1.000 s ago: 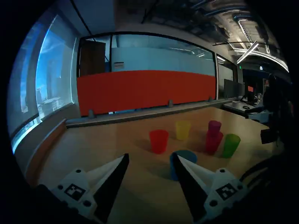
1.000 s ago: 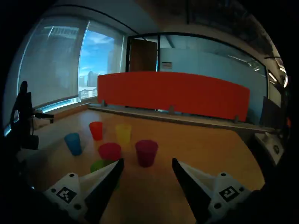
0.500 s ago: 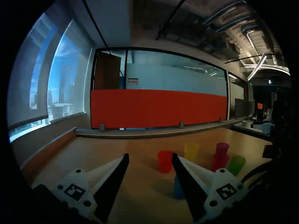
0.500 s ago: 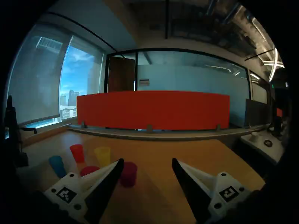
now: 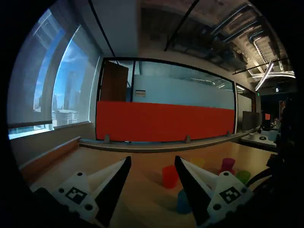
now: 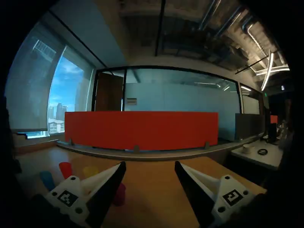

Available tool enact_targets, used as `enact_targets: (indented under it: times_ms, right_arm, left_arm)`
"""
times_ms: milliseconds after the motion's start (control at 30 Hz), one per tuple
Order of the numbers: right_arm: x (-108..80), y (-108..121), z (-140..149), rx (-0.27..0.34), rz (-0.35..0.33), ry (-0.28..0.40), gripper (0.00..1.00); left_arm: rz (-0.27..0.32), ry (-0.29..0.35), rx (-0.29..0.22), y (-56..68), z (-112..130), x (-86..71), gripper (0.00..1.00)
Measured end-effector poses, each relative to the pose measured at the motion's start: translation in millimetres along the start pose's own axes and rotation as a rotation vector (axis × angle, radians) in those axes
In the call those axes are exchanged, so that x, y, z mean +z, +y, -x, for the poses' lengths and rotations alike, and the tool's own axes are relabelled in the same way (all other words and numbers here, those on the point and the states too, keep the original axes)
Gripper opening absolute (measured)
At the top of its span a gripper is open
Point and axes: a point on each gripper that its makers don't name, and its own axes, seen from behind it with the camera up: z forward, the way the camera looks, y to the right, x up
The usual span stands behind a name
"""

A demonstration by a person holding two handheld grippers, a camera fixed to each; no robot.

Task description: Pour water

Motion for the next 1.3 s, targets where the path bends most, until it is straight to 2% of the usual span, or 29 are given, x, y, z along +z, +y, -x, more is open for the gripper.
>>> enact_targets:
  times_ms: [200, 400, 600, 700, 1100, 1300]
  right_arm:
    - [-1.0, 4.1, -2.9, -0.005, 0.022, 0.02, 0.99]
    - [-1.2, 6.3, 1.8, -0.02, 0.047, 0.019, 0.99]
    - [-0.4, 7.5, 0.2, 0.0, 0.056, 0.019, 0.99]
    - [-0.3, 9.3, 3.0, 0.009, 0.058, 0.014, 0.99]
    - [7.6, 13.6, 8.9, 0.024, 0.073, -0.039, 0.99]
    - [11.8, 11.5, 11.5, 0.025, 0.079, -0.058, 0.99]
  left_arm:
    - [-0.009, 0.012, 0.03, 1.2, 0.1, 3.7, 0.84]
    - [-0.027, 0.023, 0.034, 1.8, 1.6, 7.2, 0.84]
    - [-0.042, 0.032, 0.041, 3.7, 2.6, 10.3, 0.84]
    - [-0.068, 0.043, 0.053, 0.0, 3.2, 10.5, 0.84]
    - [-0.131, 0.051, 0.087, -7.7, 27.5, 7.4, 0.84]
    - [-0.157, 0.056, 0.088, -10.4, 37.3, 6.8, 0.84]
